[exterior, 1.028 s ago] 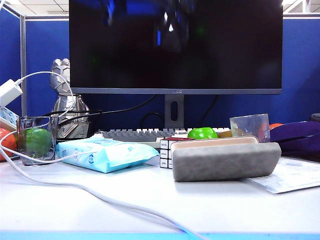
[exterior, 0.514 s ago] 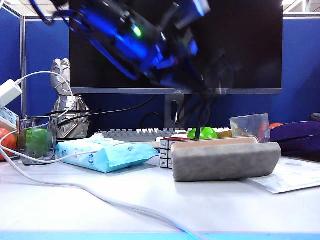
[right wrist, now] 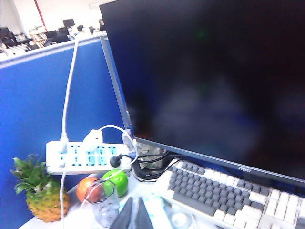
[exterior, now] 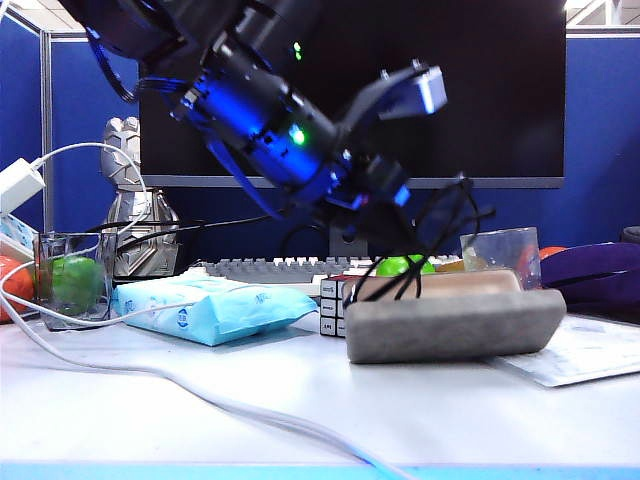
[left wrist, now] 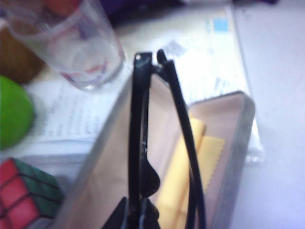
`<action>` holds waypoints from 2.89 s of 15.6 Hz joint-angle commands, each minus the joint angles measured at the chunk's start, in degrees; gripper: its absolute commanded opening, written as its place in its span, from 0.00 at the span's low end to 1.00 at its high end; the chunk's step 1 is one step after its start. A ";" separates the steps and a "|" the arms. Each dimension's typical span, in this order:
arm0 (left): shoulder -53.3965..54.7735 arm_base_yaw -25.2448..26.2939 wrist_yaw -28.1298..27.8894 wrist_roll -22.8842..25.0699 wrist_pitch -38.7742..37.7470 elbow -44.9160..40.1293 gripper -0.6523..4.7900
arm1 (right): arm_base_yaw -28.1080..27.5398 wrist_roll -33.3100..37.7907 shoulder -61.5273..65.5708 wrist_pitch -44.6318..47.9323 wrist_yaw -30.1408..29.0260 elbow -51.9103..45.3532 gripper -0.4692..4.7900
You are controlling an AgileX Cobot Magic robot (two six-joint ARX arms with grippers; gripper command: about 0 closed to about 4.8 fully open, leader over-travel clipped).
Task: Pick up the glasses, fold the temples of the glasses, place the glasses into the glasses case, and finally close the glasses case.
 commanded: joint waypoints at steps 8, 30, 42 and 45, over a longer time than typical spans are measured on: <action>0.81 -7.91 -17.00 4.07 -2.93 0.15 0.11 | 0.07 -1.66 -0.31 0.92 -0.66 0.15 0.08; 7.54 -15.02 -37.73 18.21 -4.37 0.20 0.11 | 0.07 -1.64 -6.10 -0.48 -1.22 0.17 0.08; 1.51 -16.41 -40.57 13.88 -10.56 2.99 0.52 | 0.07 -1.70 -6.99 -1.95 -0.92 0.17 0.08; 0.70 -16.44 -40.54 9.27 -14.71 2.99 0.51 | 0.07 -1.99 -6.97 -2.32 0.39 0.17 0.08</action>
